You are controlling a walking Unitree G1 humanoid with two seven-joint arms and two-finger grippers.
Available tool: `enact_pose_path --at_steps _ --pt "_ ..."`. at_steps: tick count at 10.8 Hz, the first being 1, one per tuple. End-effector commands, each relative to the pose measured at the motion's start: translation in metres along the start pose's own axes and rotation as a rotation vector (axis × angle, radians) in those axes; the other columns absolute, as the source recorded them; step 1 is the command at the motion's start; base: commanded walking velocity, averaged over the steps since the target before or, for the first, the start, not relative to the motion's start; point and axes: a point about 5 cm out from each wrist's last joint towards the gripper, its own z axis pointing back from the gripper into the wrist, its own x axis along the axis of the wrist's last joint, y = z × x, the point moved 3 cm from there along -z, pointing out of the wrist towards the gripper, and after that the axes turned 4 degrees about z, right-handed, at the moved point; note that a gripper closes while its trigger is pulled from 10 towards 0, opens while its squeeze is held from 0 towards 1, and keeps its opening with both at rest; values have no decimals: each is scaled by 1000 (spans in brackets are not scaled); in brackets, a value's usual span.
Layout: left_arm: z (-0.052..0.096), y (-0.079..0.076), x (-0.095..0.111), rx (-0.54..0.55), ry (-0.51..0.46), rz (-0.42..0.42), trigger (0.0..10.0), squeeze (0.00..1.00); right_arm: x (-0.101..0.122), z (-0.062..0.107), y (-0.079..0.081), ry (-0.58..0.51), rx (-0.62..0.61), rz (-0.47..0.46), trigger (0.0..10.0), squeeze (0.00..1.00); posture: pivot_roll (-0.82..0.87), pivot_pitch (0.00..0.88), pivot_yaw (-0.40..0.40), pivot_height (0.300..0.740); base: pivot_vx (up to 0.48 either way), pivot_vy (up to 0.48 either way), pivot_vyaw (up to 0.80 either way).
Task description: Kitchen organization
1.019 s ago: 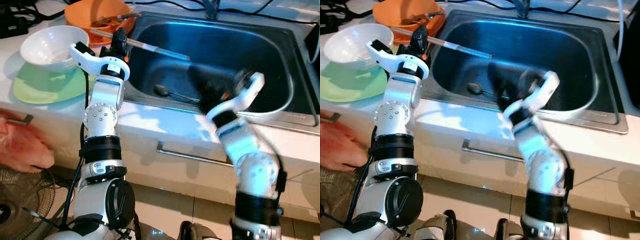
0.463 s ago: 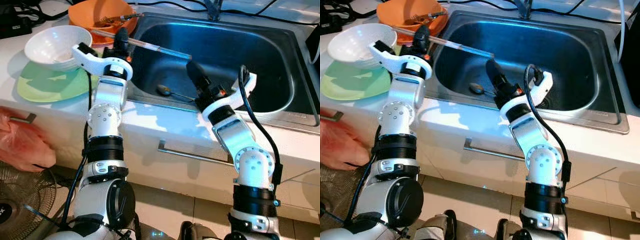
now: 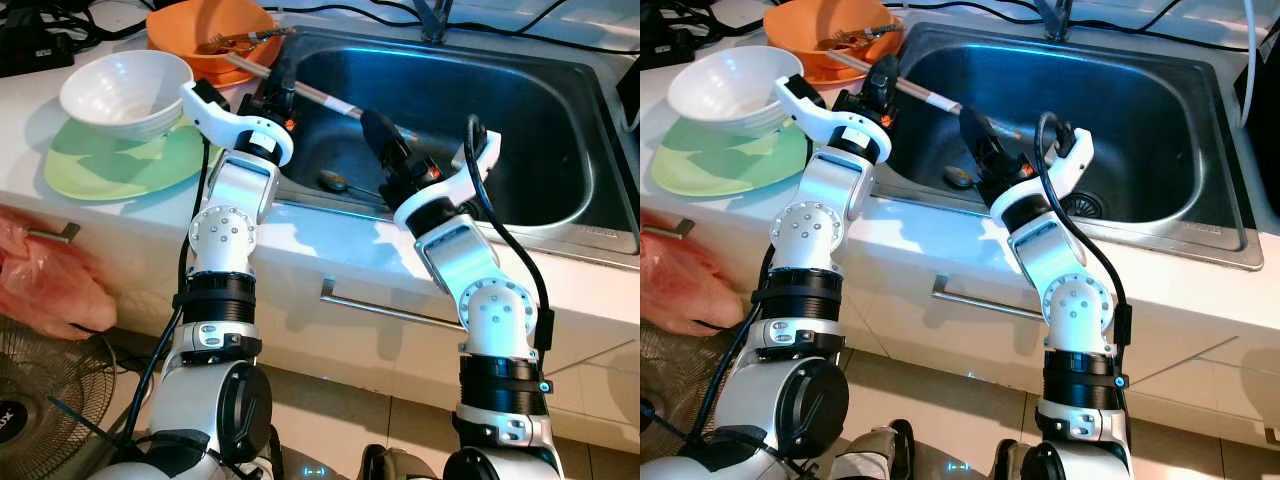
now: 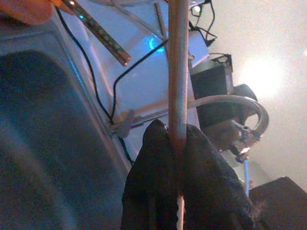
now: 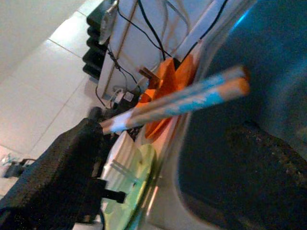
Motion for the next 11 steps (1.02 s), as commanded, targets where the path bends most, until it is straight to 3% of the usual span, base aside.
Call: enact_pose_path --at_steps 1,4,7,8,9,11 --pt "9 1 -64 4 96 182 0 0 -4 -8 12 -4 38 -28 10000 0 2 170 20 740 0 0 0" --pt "14 -3 -75 3 136 253 0 0 5 -17 11 -46 47 -6 10000 0 1 172 26 740 0 0 0" --pt "23 1 -83 21 155 269 0 0 18 -23 8 -81 51 20 10000 0 4 174 25 740 0 0 0" --pt "24 3 -83 29 159 271 0 0 23 -25 9 -76 67 48 2118 0 9 175 26 740 0 0 0" --pt "25 3 -81 31 159 270 0 0 26 -26 10 -64 78 71 0 0 9 175 26 740 0 0 0" --pt "25 5 -77 35 153 263 0 0 33 -27 10 -44 92 109 0 0 6 173 25 740 0 0 0"
